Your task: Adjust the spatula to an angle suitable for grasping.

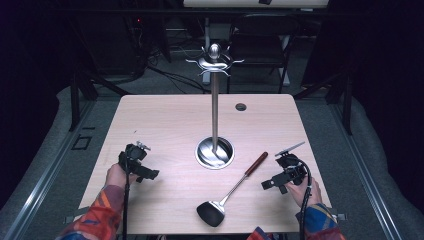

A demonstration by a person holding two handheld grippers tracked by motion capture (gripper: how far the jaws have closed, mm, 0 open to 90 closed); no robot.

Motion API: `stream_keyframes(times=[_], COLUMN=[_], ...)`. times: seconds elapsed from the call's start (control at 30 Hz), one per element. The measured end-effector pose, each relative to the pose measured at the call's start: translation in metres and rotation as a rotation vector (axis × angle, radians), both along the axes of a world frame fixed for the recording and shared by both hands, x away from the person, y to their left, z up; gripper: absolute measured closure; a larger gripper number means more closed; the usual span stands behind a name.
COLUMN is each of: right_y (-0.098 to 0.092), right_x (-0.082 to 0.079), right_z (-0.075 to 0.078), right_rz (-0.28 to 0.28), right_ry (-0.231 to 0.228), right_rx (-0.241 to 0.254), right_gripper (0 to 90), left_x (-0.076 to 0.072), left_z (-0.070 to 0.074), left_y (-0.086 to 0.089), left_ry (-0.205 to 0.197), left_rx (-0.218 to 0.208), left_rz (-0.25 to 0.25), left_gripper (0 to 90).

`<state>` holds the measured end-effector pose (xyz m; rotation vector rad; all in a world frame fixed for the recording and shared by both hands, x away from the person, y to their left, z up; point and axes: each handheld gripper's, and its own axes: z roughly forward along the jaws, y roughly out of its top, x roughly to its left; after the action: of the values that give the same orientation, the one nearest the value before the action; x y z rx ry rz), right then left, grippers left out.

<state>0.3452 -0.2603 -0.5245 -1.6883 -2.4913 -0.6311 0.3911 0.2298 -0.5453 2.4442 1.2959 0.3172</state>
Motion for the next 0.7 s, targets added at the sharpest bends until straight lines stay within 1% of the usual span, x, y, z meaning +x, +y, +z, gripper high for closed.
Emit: stream_keyframes(times=[0.03,0.1,0.17,0.2,0.27,0.33,0.37,0.43,0.47,0.53,0.57,0.6,0.63,0.67,0.7], right_y=[0.001,0.001,0.004,0.005,0.009,0.015,0.018,0.02,0.027,0.032,0.033,0.036,0.038,0.041,0.044], right_x=[-0.001,-0.001,-0.002,-0.002,-0.002,-0.001,0.0,0.0,0.0,0.001,0.002,0.003,0.003,0.003,0.004], right_z=[0.0,-0.001,-0.001,0.0,0.001,-0.001,0.001,0.001,0.001,0.002,0.001,0.002,0.001,0.0,0.0], right_rz=[-0.006,-0.004,-0.005,0.006,0.0,-0.024,-0.01,-0.003,-0.001,-0.01,-0.016,-0.028,-0.032,-0.053,-0.048], right_ry=[0.0,0.003,0.0,0.004,0.0,-0.012,0.004,0.004,-0.001,0.0,-0.012,-0.001,-0.01,-0.024,-0.017], right_rx=[0.003,0.017,0.018,0.009,0.014,0.047,0.039,0.032,0.034,0.036,0.034,0.037,0.038,0.054,0.05], right_gripper=[0.0,0.0,0.0,0.0,0.0,0.0,0.0,0.0,0.0,0.0,0.0,0.0,0.0,0.0,0.0], left_x=[0.0,0.0,0.0,0.0,0.0,0.0,0.0,0.0,0.0,0.0,0.001,0.001,0.001,0.001,0.001], left_z=[-0.001,-0.001,-0.001,-0.001,-0.001,-0.001,-0.001,-0.001,-0.001,-0.001,-0.001,-0.002,-0.002,-0.002,-0.001], left_y=[0.0,0.001,0.001,0.001,0.0,0.0,0.0,0.0,-0.001,-0.001,-0.001,-0.002,-0.002,-0.002,-0.002], left_ry=[0.002,0.004,0.001,0.0,0.001,0.001,0.002,0.003,0.0,0.001,0.005,0.005,0.007,0.005,0.003], left_rx=[0.009,0.005,0.001,0.0,0.006,0.008,0.008,0.007,0.007,0.004,0.005,0.005,0.008,0.007,0.006], left_rz=[0.01,0.018,0.018,0.015,0.01,0.008,0.009,0.008,0.002,-0.002,-0.004,-0.002,-0.004,-0.007,-0.008], left_gripper=[0.1,0.1,0.1,0.1,0.1,0.1,0.1,0.1,0.1,0.1,0.1,0.1,0.1,0.1,0.1])
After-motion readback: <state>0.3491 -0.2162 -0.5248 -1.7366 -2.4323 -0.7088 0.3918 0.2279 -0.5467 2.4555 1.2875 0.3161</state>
